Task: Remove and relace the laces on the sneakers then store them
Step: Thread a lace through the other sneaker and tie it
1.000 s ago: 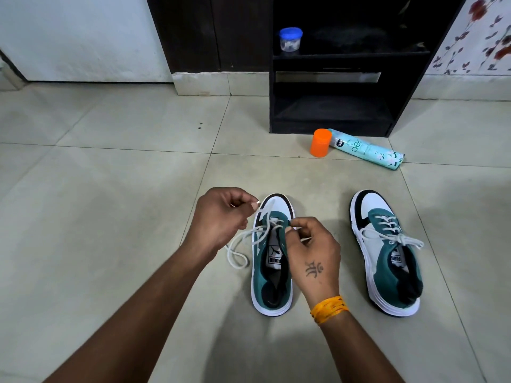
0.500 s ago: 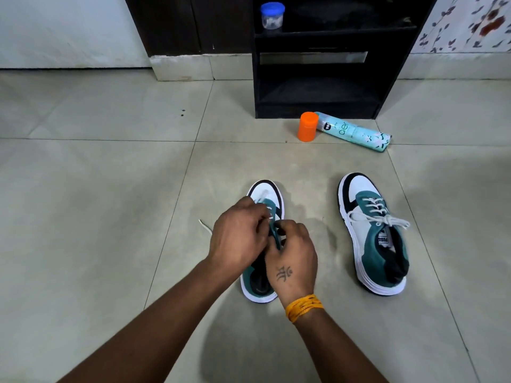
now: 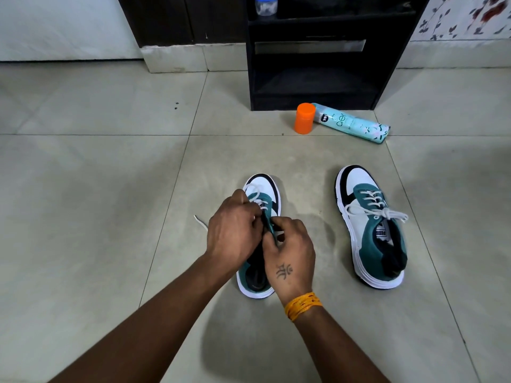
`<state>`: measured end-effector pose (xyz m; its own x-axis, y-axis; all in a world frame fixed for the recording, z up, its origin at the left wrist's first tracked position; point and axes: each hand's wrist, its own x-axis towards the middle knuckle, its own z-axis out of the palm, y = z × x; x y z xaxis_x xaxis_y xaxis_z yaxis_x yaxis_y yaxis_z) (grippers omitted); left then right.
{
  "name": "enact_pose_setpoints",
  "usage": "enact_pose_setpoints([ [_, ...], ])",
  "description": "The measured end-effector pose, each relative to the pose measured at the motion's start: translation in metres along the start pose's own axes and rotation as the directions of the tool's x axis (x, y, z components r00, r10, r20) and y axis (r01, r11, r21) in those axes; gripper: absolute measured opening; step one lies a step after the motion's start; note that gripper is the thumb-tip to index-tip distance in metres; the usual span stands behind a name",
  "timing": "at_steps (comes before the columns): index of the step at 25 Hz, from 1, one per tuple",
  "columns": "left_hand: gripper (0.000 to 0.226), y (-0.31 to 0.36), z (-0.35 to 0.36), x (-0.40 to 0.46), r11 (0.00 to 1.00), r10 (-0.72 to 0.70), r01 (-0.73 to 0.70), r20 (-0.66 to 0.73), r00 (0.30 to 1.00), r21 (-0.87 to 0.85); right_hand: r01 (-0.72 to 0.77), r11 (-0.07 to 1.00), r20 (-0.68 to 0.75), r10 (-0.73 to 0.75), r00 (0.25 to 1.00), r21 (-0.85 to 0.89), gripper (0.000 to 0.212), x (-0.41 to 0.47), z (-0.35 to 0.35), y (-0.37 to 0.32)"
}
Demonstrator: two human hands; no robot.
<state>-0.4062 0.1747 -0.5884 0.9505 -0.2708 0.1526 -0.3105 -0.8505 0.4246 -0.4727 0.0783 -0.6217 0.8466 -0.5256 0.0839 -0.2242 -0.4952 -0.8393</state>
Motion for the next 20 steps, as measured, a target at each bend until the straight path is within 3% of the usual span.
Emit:
enact_pose_setpoints([
  [4, 0.014, -0.001, 0.009, 0.001, 0.949, -0.173, 0.156, -0.038, 0.984, -0.274, -0.055, 0.982, 0.053, 0.046, 0.998, 0.182, 0.031, -0.002, -0.008, 0.003],
  [8, 0.014, 0.0, 0.016, -0.001, 0.925, -0.193, 0.171, -0.03, 0.981, -0.338, -0.182, 0.916, 0.105, 0.154, 0.982, 0.359, 0.021, 0.006, -0.014, 0.005],
  [13, 0.019, 0.003, 0.018, 0.0, 0.919, -0.23, 0.204, -0.04, 0.972, -0.337, -0.154, 0.954, 0.14, 0.12, 0.983, 0.258, 0.023, 0.025, -0.017, 0.009],
  [18, 0.021, 0.006, 0.021, -0.004, 0.911, -0.246, 0.205, -0.073, 0.967, -0.357, 0.141, 0.987, 0.147, -0.15, 0.978, 0.073, 0.021, 0.041, -0.018, 0.011],
  [20, 0.021, 0.005, 0.021, -0.006, 0.917, -0.231, 0.191, -0.076, 0.97, -0.351, 0.175, 0.982, 0.151, -0.184, 0.971, 0.072, 0.014, 0.049, -0.015, 0.013],
])
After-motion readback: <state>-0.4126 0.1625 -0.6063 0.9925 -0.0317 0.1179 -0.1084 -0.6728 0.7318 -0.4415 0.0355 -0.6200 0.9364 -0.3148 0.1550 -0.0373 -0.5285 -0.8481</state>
